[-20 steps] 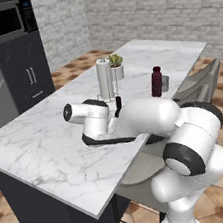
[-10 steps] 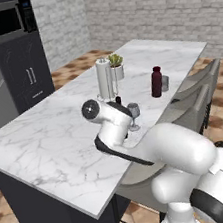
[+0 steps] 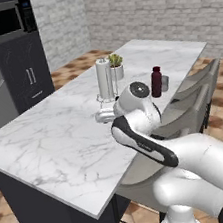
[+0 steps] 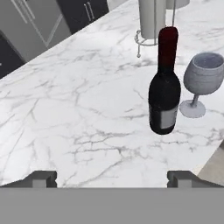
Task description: There is a wine glass and glass cup on the dining counter. Place the wine bottle next to the wine glass and the juice bottle next to the glass cup.
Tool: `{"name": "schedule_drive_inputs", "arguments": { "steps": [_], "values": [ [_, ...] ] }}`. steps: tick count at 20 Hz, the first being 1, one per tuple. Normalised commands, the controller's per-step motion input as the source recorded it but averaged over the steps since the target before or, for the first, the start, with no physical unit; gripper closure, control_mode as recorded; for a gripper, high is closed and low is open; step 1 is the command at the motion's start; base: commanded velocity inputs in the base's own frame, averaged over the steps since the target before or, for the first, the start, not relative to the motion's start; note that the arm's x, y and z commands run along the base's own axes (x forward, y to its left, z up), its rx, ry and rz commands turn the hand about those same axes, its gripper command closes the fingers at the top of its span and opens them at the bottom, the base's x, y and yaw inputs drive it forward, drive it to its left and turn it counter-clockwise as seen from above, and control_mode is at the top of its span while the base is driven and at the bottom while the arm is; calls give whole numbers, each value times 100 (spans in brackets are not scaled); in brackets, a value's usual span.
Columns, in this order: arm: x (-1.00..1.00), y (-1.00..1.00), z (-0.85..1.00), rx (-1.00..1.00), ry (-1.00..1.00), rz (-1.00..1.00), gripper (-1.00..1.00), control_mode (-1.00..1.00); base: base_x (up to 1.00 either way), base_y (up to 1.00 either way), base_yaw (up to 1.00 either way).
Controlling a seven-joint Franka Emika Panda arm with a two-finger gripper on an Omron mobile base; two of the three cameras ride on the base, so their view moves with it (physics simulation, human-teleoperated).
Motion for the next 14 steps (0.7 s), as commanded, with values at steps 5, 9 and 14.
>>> {"name": "schedule_drive_inputs", "arguments": {
  "steps": [5,9,14],
  "values": [
    [-38,0,34,7,31,26,-100,-100,0,0,0],
    [-48,1,28,8,35,14,-100,-100,0,0,0],
    [-59,2,15,1,21,12,-100,-100,0,0,0]
  ]
}}
